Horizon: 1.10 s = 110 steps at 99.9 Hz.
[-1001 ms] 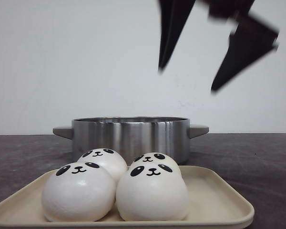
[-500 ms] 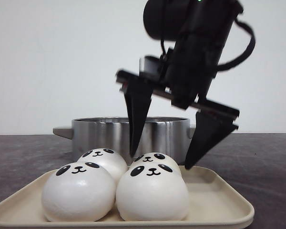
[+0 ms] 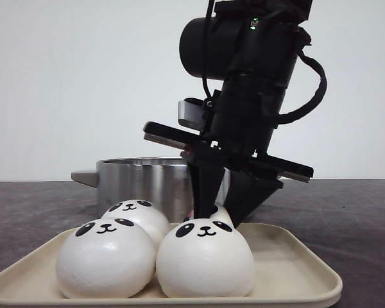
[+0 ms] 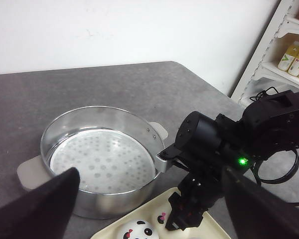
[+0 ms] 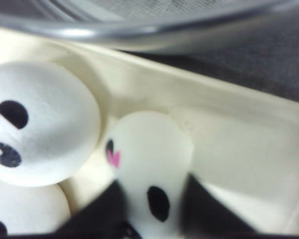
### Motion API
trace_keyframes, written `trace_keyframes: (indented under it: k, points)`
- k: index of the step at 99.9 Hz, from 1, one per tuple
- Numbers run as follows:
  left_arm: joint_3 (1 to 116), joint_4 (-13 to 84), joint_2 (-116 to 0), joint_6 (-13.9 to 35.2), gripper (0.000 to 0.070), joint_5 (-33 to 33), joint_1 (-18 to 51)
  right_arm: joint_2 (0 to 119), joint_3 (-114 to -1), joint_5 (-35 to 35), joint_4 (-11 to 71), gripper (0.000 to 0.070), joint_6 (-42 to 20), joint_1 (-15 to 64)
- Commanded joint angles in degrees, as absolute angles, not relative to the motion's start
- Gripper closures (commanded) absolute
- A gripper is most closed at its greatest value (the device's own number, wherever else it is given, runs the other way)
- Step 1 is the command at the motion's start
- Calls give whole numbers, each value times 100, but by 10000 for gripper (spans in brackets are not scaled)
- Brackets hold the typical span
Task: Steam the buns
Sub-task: 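Lower the right gripper onto the farther bun nearest it and grasp, then lift the bun with the right gripper and carry it over the pot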
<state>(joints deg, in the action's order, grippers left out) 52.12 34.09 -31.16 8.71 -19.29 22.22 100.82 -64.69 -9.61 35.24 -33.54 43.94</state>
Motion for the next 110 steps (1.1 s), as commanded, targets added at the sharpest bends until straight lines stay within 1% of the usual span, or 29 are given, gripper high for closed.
trace_keyframes:
  k: [1,12,22,32,44,59,71,96,110]
  points:
    - [5277,3345,-3138,862,144,-1900,2252,9948,-6545,-906,3562,694,-3406,4473]
    - [5277,3343,-3138,862,144,-1898,2252,9299,-6700,-934,3594,694,-3336,4644]
    - [5277,3341,-3138,860,144,-1885,2252,8676,-7054,-930,3667,694,-3081,4766]
    - [5277,3336,-3138,860,144,-1885,2255,8326,-7631,-607,3667,695,-2832,4766]
    - [5277,3332,-3138,862,145,-1883,2263,8335,-8497,-198,3688,695,-2384,4508]
    - [5277,3334,-3140,860,144,-1765,2314,8866,-9397,-183,3780,695,-1986,4053]
    - [5277,3334,-3144,856,144,-1697,2322,9487,-9830,-325,3839,695,-1726,3723]
    - [5277,3350,-3151,854,144,-1643,2322,10914,-9915,-250,3623,695,-1321,3385]
    - [5277,3376,-3151,856,145,-1643,2322,11577,-9915,-242,3476,695,-1302,3267]
